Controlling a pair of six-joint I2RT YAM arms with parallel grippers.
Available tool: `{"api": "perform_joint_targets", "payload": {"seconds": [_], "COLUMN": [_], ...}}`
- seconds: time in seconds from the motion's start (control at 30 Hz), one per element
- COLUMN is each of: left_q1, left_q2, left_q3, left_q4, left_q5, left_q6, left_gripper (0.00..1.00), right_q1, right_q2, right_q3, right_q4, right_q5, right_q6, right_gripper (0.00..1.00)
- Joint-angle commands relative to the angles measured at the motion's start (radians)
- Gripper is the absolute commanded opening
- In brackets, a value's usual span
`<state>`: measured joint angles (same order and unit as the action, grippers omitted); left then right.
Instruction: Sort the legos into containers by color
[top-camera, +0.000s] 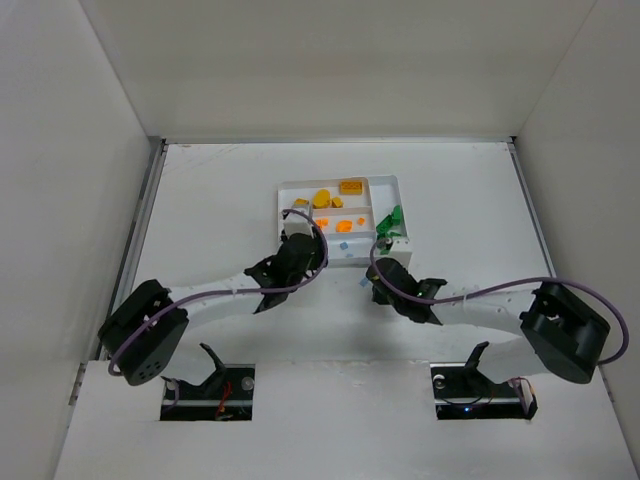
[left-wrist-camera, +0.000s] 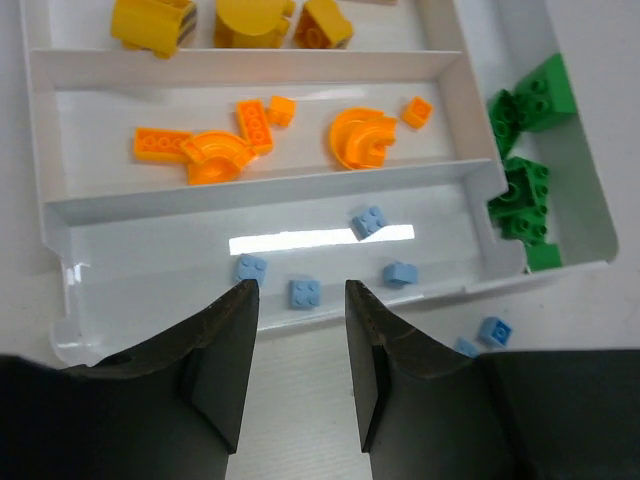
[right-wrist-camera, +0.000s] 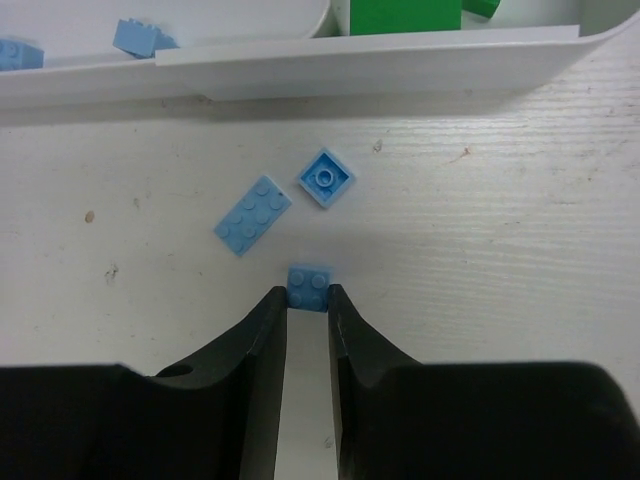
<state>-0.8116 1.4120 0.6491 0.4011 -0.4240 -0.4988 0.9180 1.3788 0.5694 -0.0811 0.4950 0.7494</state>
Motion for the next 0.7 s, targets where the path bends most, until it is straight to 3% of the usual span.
{"api": "perform_joint_targets", "payload": {"seconds": [0.0, 0.2, 0.57, 0.67], "left_q1": [-0.068, -0.181, -0.269, -0.281], "left_q2": [-0.064, -0.047, 0.044, 0.076], "left_q3": [-0.043, -0.069, -0.074, -0.071], "left_q4": [0.025, 0.045, 0.117, 0.145], "left_q5": [-0.018, -0.021, -0.021, -0.018], "left_q6": [-0.009, -0.064, -0.089, -0.092], "left_gripper": [0.37, 0.36, 0.36, 0.36], "right_q1": [0.008, -0.027, -0.146, -0.155], "right_q2": [-0.053, -0.047, 0.209, 0.230], "right_q3": [0.067, 0.202, 0.389, 0.400], "right_q4": [-0.029, -0.020, 0.069, 0.086], "right_q5": [0.039, 0.030, -0.056, -0.072], "right_q6": [-0.021, -0.113, -0.176, -0.171], "right_gripper": [0.25, 0.25, 0.25, 0.34]}}
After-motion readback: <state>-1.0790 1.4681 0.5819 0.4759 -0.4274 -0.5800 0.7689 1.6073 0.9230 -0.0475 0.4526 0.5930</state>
